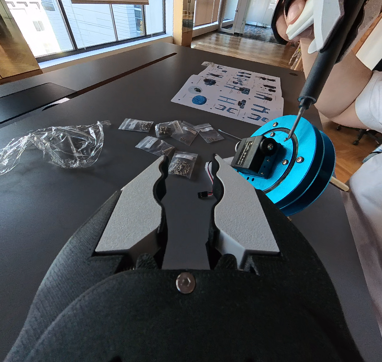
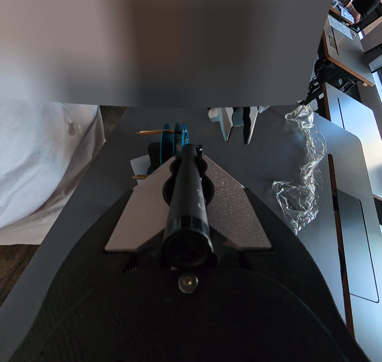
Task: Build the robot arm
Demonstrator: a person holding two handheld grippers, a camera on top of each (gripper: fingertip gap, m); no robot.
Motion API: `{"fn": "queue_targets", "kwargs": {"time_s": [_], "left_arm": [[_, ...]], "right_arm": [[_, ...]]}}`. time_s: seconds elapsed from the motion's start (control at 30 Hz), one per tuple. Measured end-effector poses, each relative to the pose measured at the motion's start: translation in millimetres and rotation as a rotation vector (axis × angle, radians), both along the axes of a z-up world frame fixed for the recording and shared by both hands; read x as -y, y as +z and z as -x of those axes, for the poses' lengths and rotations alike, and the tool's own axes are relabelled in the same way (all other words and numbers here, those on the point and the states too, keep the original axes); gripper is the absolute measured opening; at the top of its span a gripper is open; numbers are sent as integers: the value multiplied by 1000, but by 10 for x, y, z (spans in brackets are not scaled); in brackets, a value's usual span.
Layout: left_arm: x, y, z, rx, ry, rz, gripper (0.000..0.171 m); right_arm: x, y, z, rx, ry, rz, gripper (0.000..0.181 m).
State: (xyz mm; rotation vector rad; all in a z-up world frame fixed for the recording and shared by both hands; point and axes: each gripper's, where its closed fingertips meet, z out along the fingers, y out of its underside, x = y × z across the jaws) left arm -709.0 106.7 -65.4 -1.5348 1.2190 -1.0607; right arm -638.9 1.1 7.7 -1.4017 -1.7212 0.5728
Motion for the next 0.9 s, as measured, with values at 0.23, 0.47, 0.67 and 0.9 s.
{"fn": "queue_targets", "kwargs": {"time_s": [0.23, 0.47, 0.67, 0.9], "left_arm": [[27, 30, 2, 5, -5, -13, 40], [49, 14, -8, -10, -9, -28, 40], [80, 21, -16, -12, -22, -30, 40], [101, 37, -15, -11, -27, -39, 40]], "right_arm": [[37, -28, 24, 61, 35, -87, 17], [34, -36, 23, 102, 50, -144, 17], [46, -16, 37, 109, 65, -164, 17], [63, -8, 61, 125, 89, -209, 16]]}}
